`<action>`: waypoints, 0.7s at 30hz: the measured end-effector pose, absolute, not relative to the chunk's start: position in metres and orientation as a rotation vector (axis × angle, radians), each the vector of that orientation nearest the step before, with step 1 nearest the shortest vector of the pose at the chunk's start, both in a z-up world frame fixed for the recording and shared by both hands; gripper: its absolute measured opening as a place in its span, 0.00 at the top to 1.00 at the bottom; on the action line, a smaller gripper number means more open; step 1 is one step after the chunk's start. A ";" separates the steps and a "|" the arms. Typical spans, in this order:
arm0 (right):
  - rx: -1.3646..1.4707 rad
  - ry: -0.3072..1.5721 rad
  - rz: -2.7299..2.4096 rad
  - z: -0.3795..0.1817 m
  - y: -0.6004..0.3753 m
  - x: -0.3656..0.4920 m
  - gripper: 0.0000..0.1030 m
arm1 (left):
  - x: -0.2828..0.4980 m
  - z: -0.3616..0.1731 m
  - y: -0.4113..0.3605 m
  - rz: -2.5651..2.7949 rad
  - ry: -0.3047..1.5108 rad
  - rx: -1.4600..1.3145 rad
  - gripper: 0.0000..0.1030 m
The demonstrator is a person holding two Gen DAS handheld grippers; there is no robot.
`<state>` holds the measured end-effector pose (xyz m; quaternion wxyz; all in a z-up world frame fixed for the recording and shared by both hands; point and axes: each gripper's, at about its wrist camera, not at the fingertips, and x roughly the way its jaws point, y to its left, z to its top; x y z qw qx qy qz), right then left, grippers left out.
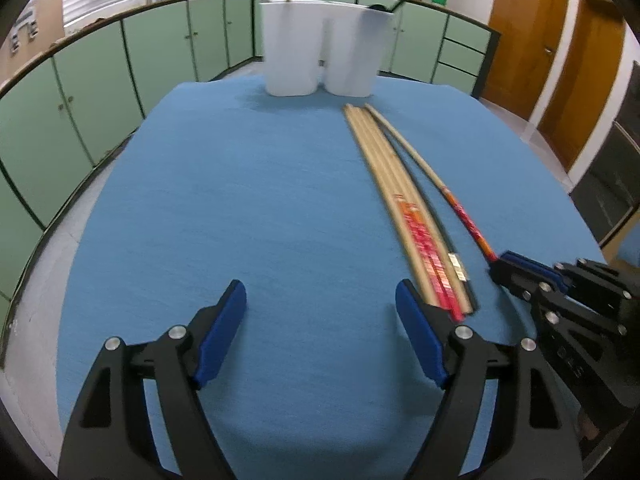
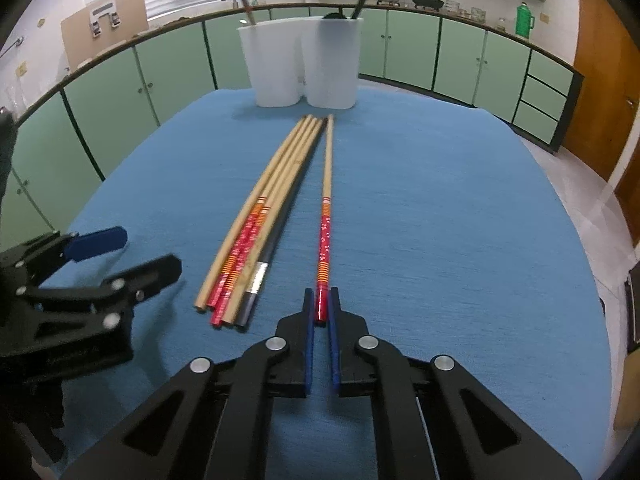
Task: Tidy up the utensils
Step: 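Grasp a red-patterned chopstick with the right gripper, then grasp a plain wooden chopstick with the left gripper while the right gripper holds its chopstick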
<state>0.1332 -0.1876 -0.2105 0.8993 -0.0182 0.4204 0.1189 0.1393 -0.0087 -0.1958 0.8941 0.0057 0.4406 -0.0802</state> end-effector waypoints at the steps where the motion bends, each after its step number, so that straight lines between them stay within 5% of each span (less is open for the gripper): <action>1: -0.031 0.871 0.241 -0.211 -0.190 0.134 0.94 | 0.138 -0.195 -0.012 -0.177 0.914 0.014 0.27; 21: 0.023 0.868 0.235 -0.214 -0.209 0.135 0.94 | 0.136 -0.201 -0.016 -0.172 0.927 0.042 0.21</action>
